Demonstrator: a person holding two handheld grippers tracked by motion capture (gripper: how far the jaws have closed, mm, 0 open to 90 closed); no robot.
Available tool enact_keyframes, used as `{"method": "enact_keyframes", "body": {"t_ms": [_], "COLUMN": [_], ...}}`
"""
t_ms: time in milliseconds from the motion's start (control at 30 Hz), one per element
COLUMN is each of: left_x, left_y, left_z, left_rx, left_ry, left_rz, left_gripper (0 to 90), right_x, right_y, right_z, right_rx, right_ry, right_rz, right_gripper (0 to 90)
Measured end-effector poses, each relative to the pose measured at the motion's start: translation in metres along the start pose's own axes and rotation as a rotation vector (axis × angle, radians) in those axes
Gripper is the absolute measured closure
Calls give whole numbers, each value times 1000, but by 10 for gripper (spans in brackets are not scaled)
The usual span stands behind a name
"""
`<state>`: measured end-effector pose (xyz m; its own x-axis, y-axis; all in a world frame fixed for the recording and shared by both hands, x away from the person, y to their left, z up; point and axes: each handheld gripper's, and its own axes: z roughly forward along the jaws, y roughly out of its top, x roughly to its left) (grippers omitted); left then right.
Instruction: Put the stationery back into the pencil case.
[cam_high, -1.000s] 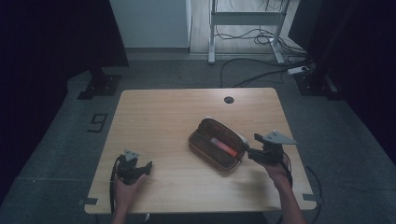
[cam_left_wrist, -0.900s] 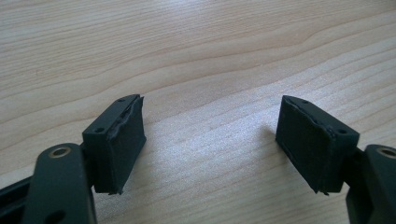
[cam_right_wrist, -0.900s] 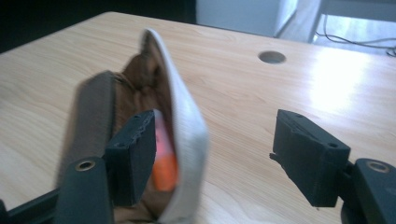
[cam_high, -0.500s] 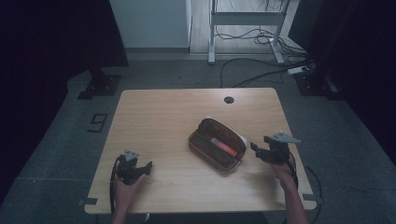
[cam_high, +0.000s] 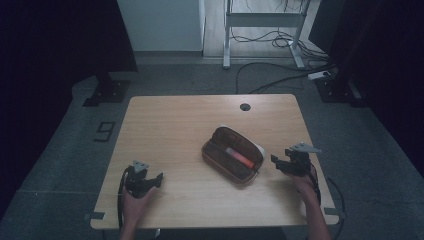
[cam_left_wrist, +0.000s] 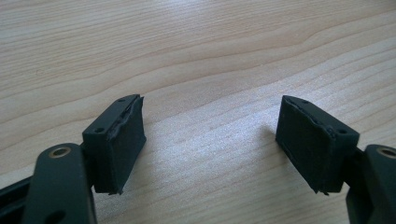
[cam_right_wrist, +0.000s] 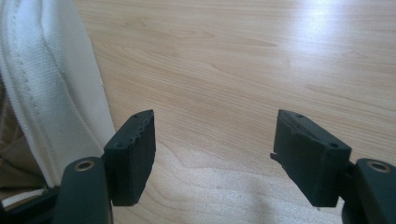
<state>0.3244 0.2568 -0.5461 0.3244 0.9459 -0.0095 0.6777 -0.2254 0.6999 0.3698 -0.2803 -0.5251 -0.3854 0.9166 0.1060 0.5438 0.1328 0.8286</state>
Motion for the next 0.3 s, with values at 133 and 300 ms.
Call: {"method": "enact_keyframes", "body": {"t_ms": [133,300], "left_x": [0,0], "left_y": [0,0], "left_z": [0,0], "left_rx": [0,0], "left_ry": [0,0], "left_rz": [0,0], "left_gripper": [236,236], "right_x": [1,1], "right_y": [1,1], "right_z": [-1,-1], "right_rx": [-8,-6], "right_ry": [0,-1], "right_rz": [-1,-2], "right_gripper": [291,287]}}
